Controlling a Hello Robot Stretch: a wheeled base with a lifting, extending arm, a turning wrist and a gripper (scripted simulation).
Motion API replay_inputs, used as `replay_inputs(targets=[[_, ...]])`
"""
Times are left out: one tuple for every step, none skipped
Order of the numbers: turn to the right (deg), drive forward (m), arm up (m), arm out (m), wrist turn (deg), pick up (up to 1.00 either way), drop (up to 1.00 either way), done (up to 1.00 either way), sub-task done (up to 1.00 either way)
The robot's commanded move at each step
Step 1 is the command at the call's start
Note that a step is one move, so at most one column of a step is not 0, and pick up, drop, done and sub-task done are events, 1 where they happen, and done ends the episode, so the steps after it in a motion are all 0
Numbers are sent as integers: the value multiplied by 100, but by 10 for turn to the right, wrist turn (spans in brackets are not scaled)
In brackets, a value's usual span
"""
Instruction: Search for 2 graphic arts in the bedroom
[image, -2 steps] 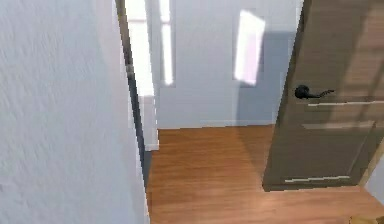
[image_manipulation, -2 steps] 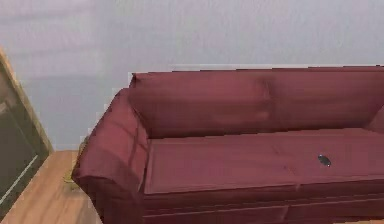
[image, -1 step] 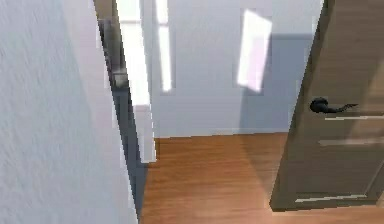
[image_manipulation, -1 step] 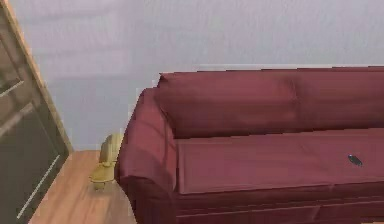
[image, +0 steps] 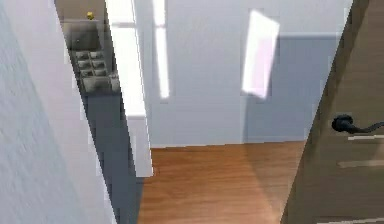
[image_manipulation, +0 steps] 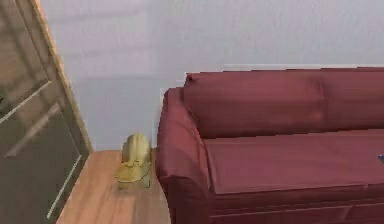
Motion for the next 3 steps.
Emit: replay_inputs(targets=[[450, 0, 0, 0, 0, 0, 0, 0, 0], [420, 0, 0, 0, 0, 0, 0, 0, 0], [0, 10, 0, 0, 0, 0, 0, 0, 0]])
